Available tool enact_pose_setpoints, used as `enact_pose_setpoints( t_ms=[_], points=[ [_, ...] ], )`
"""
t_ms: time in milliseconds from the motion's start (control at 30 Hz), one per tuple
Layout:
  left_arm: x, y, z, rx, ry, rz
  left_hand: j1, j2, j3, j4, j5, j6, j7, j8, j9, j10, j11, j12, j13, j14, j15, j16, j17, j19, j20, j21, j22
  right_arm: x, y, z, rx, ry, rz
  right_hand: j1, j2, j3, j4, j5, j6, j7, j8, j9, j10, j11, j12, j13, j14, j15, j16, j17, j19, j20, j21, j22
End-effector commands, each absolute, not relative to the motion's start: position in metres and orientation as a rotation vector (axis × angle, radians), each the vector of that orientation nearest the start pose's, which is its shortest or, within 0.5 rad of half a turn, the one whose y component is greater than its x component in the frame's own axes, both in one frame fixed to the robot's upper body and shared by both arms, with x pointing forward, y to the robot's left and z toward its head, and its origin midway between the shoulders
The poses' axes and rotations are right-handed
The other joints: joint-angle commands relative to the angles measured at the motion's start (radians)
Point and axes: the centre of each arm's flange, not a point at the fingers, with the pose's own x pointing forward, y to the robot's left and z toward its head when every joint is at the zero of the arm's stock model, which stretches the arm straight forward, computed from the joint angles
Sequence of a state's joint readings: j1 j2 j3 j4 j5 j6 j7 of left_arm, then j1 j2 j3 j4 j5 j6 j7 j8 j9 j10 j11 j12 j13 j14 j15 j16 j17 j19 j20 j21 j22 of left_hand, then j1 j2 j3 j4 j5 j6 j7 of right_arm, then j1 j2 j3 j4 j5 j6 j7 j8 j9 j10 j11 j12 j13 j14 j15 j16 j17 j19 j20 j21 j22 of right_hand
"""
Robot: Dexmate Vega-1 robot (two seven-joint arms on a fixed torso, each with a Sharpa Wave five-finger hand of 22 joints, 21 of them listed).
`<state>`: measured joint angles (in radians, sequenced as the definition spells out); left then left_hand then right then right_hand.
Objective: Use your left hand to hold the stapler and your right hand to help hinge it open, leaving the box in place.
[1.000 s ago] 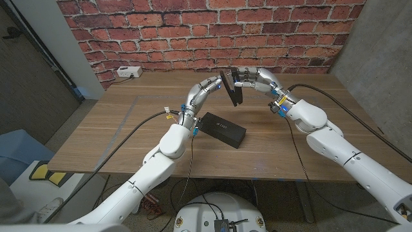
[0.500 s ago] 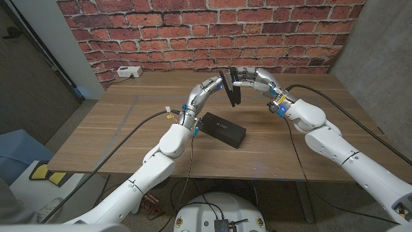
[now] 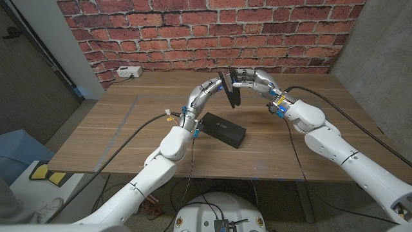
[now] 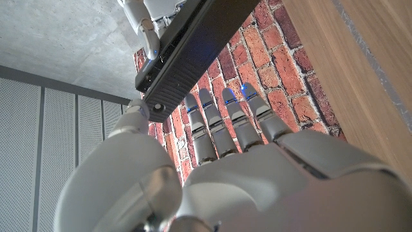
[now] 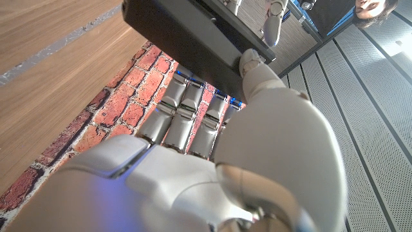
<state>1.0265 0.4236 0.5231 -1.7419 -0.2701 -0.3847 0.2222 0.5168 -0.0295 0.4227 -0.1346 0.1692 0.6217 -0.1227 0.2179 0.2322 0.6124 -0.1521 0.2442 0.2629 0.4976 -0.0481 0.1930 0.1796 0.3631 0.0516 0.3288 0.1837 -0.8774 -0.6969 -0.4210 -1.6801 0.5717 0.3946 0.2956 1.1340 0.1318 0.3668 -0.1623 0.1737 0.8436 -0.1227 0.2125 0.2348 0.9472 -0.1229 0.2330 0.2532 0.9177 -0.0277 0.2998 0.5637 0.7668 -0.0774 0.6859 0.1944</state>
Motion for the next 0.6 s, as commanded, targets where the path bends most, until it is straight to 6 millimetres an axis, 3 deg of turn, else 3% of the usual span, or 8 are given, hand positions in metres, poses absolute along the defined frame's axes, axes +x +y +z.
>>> enact_pose_setpoints(
  t_ms=[33, 600],
  points=[
    [0.5346, 0.1191, -0.0279, 0.007, -0.880, -0.347, -0.014, 0.004, -0.003, 0.010, 0.006, 0.013, 0.002, 0.005, 0.002, 0.009, 0.003, 0.006, 0.003, 0.012, -0.121, 0.011, 0.003, 0.012, -0.001, -0.003, 0.003, 0.5470, -0.2115, 0.0453, -0.294, -0.877, 0.663, -0.040, 0.046, 0.044, 0.034, 0.007, 0.029, 0.016, 0.005, 0.001, 0.039, -0.027, 0.060, 0.296, 0.099, -0.207, 0.004, 0.052, 0.002, -0.111, 0.009, 0.004],
    [0.5342, 0.1191, -0.0286, 0.030, -0.880, -0.365, -0.047, -0.050, -0.038, 0.002, 0.002, -0.036, 0.001, -0.016, -0.005, -0.039, 0.004, -0.014, 0.003, -0.021, -0.111, -0.004, 0.002, 0.001, 0.007, -0.021, 0.003, 0.5500, -0.2082, 0.0415, -0.297, -0.863, 0.664, -0.045, 0.044, 0.048, 0.031, 0.007, 0.032, 0.015, 0.005, 0.001, 0.044, -0.025, 0.055, 0.295, 0.101, -0.208, 0.004, 0.058, 0.000, -0.108, 0.022, 0.003]
  ],
)
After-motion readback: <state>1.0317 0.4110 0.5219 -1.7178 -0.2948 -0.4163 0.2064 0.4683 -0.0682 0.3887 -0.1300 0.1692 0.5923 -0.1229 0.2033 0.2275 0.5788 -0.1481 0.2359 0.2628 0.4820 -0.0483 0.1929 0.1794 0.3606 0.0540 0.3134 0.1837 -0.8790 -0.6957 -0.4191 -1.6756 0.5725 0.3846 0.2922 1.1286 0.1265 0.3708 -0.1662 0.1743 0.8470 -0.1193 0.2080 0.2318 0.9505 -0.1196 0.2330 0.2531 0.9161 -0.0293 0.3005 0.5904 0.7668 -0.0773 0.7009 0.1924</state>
